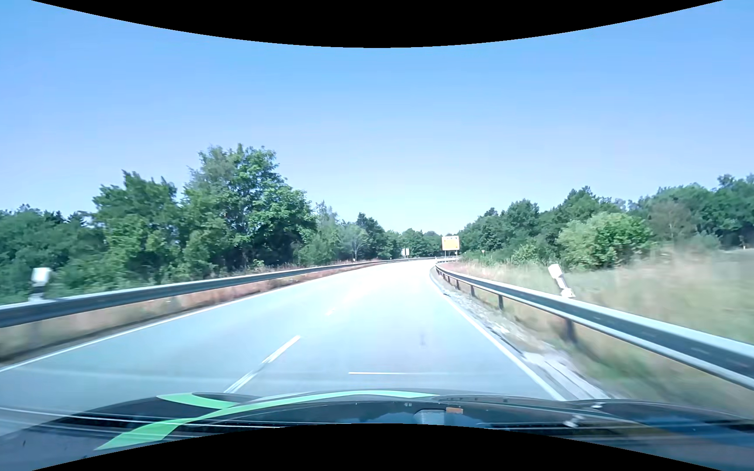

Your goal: Follow the waypoints while adhering to traffic rules and regulations

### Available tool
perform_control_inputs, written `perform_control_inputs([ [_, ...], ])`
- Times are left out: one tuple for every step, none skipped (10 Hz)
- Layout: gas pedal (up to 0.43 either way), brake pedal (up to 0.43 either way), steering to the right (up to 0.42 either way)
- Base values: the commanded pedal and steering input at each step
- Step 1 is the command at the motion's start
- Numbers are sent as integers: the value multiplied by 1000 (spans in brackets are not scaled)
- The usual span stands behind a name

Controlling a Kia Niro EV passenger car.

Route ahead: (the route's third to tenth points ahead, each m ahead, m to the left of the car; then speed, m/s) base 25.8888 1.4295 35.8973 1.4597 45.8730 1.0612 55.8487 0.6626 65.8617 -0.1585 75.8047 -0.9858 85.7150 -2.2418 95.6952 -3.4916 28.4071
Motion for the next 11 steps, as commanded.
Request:
perform_control_inputs([
  [350, 0, 9],
  [339, 0, 10],
  [339, 0, 9],
  [339, 0, 8],
  [358, 0, 7],
  [390, 0, 8],
  [390, 0, 9],
  [398, 0, 9],
  [398, 0, 9],
  [398, 0, 9],
  [398, 0, 9],
])
